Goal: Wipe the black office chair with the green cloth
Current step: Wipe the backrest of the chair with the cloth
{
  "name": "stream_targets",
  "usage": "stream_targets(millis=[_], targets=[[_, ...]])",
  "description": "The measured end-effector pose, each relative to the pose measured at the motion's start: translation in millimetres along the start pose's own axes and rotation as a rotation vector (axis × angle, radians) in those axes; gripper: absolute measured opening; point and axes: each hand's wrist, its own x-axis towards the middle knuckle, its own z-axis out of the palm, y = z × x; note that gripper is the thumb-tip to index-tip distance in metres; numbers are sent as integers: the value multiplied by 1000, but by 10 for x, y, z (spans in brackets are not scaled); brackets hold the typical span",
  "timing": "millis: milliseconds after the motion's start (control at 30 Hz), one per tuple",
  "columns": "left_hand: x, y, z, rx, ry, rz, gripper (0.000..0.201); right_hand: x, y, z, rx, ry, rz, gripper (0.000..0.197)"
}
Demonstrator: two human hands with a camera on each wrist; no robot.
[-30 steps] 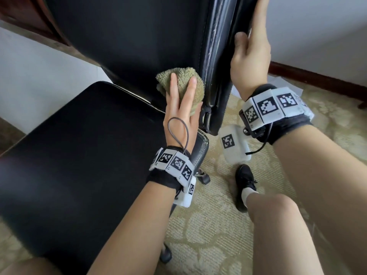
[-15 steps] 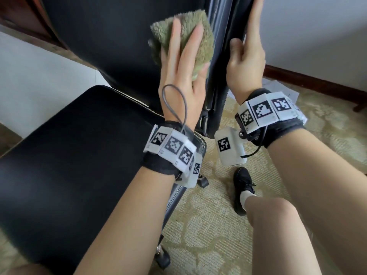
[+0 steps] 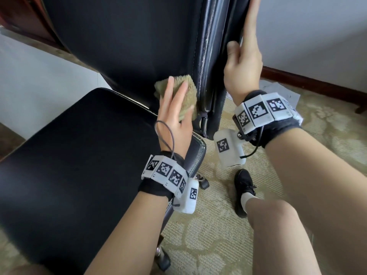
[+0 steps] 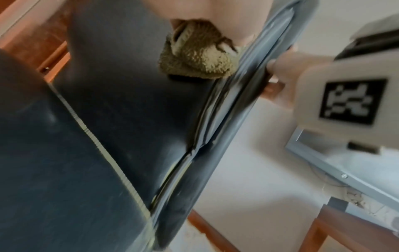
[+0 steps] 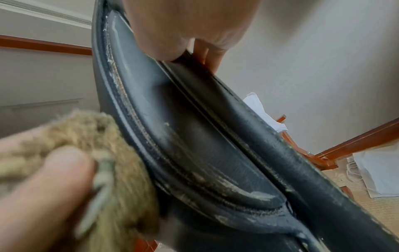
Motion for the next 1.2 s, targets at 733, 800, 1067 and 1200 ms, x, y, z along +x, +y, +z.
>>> stream_targets(millis=[733,800,1067,1200], targets=[[-359,-53,249,-120,51,-173,49,13,11,-2,-33,-1,8,66],[-449,-96,245,-100,8,-224,49,13,13,-19,-40,-18,15,68],[-394,58,201,-182,103,-313,46,14,22,-10,-59,-21,3,69],[-239,163,229,-202,245,-254,41,41,103,-11,-66,-9,-17,66]])
